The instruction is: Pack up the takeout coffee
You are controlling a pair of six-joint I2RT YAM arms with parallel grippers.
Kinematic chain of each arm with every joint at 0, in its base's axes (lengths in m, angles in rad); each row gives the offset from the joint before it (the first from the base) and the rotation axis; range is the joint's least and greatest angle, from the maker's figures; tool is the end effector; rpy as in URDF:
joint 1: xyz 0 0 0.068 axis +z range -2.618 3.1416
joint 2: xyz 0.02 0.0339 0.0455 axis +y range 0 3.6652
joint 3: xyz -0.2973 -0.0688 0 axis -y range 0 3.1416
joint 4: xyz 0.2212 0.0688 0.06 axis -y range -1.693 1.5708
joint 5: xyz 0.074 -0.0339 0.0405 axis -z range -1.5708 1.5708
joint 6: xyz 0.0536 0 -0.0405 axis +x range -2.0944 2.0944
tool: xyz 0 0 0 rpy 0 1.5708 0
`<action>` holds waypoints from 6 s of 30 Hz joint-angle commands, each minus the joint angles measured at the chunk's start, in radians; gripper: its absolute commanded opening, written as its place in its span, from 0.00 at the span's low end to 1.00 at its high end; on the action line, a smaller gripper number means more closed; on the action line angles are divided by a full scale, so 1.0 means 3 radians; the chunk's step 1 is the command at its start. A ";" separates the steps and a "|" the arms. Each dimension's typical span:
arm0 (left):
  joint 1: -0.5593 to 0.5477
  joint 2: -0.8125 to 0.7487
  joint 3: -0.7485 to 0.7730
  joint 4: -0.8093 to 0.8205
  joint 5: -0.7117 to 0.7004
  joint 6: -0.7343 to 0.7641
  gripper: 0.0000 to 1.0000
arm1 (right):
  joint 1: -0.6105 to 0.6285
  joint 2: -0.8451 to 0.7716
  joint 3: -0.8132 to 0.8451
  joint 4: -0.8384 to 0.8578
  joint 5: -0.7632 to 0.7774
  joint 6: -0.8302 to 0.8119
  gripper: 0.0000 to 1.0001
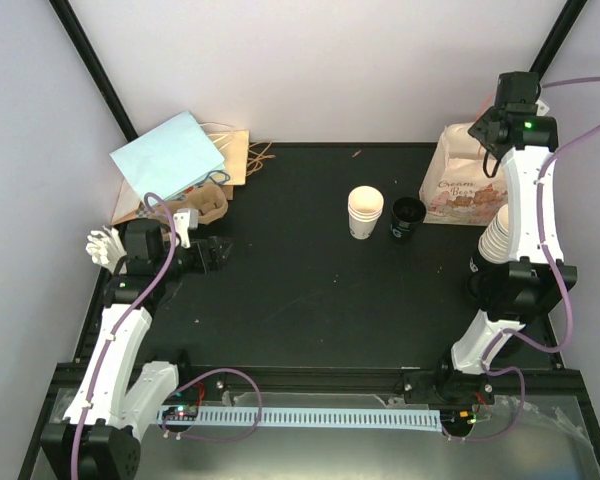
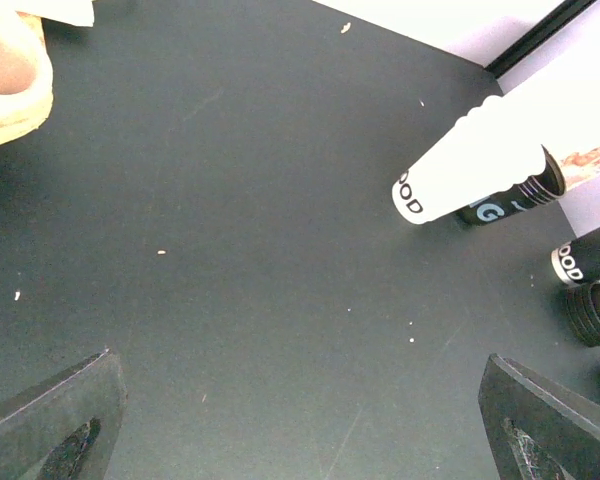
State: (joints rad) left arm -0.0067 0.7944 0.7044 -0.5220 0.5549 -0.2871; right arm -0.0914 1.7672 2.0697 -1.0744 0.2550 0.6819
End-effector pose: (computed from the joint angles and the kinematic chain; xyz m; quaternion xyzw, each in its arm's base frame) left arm 0.1350 -0.0291 0.2968 0.0059 0.8626 -0.3053 0.4033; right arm 0.3587 -0.0465 0.4405 0.3904 0.8277 0.0002 0.4031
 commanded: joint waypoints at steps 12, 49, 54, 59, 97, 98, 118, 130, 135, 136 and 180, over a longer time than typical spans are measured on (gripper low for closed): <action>0.0019 0.0062 0.0035 0.0096 0.0130 0.0022 0.99 | -0.0012 0.0063 0.0060 0.1730 -0.1448 -0.0176 0.01; 0.0020 -0.0581 0.0529 -0.0635 -0.0970 -0.0344 0.99 | 0.2018 -0.0856 -0.0063 0.2947 -0.3534 0.0842 0.01; 0.0017 -0.0746 0.0804 -0.0884 -0.1394 -0.0451 0.99 | 0.2391 -0.1000 -0.0366 0.2591 -0.3522 0.0555 0.01; 0.0019 -0.0969 0.0921 -0.0943 -0.1589 -0.0546 0.99 | 0.2567 -0.1048 -0.0437 0.2248 -0.3515 0.0274 0.01; -0.0115 -0.1117 0.0663 -0.1061 0.0241 -0.0702 0.99 | 0.2573 -0.1990 -0.2747 0.1645 -0.2516 -0.0691 0.50; -0.0116 -0.1178 0.0646 -0.1073 0.0246 -0.0746 0.99 | 0.2572 -0.2012 -0.2754 0.1621 -0.2431 -0.0736 0.50; -0.0352 -0.1008 0.0758 -0.1366 0.0272 -0.0699 0.95 | 0.2367 -0.2697 -0.3561 0.2006 -0.0434 -0.1348 0.61; -0.2105 -0.0403 0.1003 -0.1419 -0.1509 -0.1133 0.85 | 0.1759 -0.3007 -0.4377 0.2671 0.0391 -0.1452 0.87; -0.2275 -0.0153 0.1137 -0.1534 -0.2073 -0.1149 0.62 | 0.1596 -0.3259 -0.4986 0.3497 0.0491 -0.1664 1.00; -0.2278 -0.0122 0.1157 -0.1535 -0.2124 -0.1131 0.56 | 0.1561 -0.3258 -0.5050 0.3634 0.0468 -0.1753 1.00; -0.2071 0.0149 0.1280 -0.0856 -0.2248 -0.0975 0.02 | 0.0468 -0.1263 -0.6125 0.7245 -0.0823 -0.2454 1.00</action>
State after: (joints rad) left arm -0.6342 0.8520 1.0912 -0.8284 -0.1402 -0.5617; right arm 0.0547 1.3911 0.1951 1.0901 0.0154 -0.0360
